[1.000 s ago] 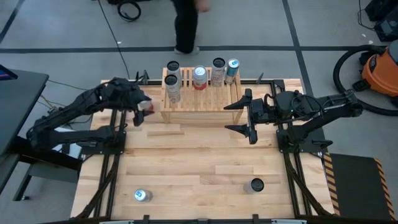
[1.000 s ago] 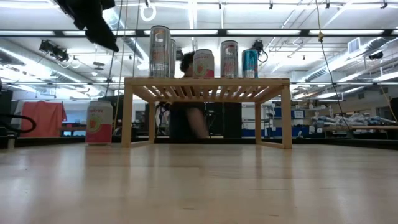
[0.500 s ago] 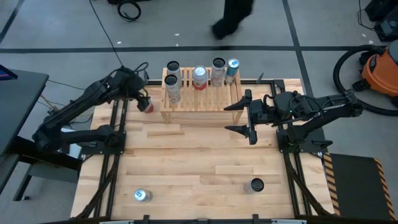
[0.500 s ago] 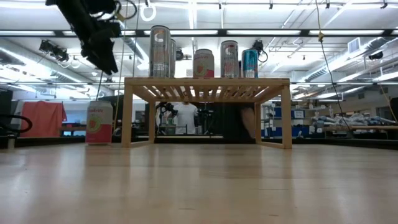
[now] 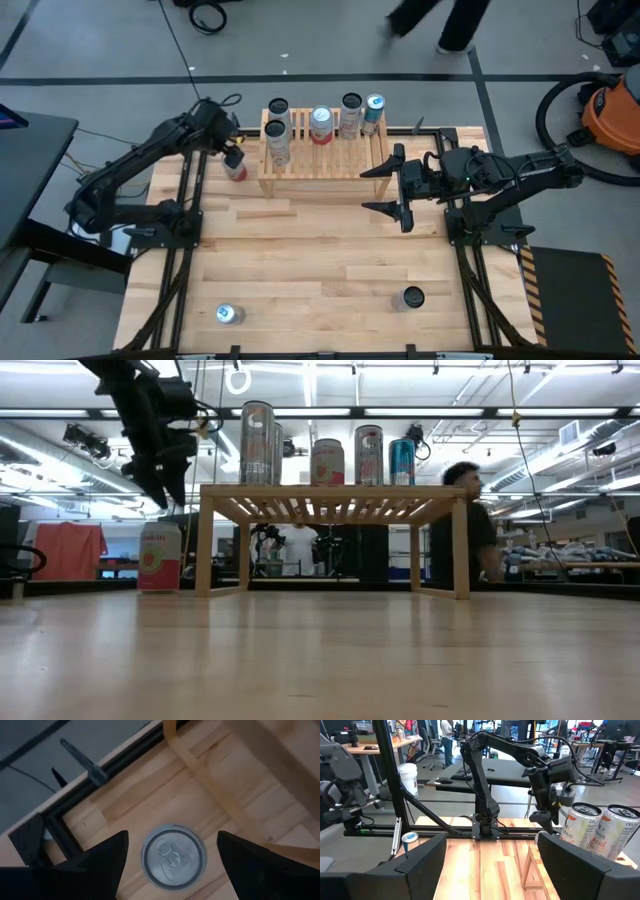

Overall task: Place canned beverage on shelf
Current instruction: Put the pink white soda can on the shelf aligned with the other pink white soda can

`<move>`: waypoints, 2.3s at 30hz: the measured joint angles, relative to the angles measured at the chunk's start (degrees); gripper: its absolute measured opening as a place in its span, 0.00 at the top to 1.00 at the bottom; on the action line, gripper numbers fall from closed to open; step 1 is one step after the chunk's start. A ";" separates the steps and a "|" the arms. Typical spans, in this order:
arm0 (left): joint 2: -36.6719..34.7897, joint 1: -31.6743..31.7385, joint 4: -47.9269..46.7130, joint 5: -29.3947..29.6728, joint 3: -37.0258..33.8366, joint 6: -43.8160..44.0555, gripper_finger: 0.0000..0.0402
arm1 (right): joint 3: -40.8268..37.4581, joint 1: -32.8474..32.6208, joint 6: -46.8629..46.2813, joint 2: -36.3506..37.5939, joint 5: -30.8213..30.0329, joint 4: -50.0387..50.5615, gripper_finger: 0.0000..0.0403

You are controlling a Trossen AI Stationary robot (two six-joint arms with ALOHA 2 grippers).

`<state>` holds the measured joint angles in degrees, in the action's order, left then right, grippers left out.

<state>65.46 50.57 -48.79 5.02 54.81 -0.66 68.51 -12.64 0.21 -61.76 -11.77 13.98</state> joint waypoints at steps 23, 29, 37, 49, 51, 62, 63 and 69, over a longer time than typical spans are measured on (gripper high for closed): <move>7.77 0.87 -4.12 -1.20 0.00 3.05 0.22 | 0.00 0.00 -0.02 0.00 0.00 -0.11 0.19; 7.77 1.16 -4.46 -1.25 0.00 3.07 0.22 | 0.00 0.00 -0.02 0.00 0.00 -0.11 0.19; 10.27 1.36 -4.18 -3.13 0.18 3.04 0.22 | 0.00 0.00 -0.07 0.00 0.75 -0.11 0.19; 10.57 1.35 -3.21 -3.35 0.11 3.05 0.22 | 0.00 0.00 -0.07 0.00 0.92 -0.13 0.19; 10.57 1.39 -3.20 -3.35 0.11 3.05 0.22 | 0.00 0.00 -0.07 0.00 0.94 -0.13 0.20; 10.61 1.39 -3.68 -3.37 0.04 2.99 0.22 | 0.00 0.01 -0.66 0.00 0.96 -0.13 0.20; 10.61 1.39 -3.80 -3.40 0.05 2.54 0.22 | 0.00 0.00 -0.66 0.00 0.96 -0.13 0.20; 10.61 1.37 -4.25 -3.48 0.07 1.48 0.22 | -0.01 0.01 -0.66 0.00 0.96 -0.13 0.20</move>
<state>76.07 51.94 -53.04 1.54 54.87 0.82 68.50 -12.64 -0.45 -61.76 -10.81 13.85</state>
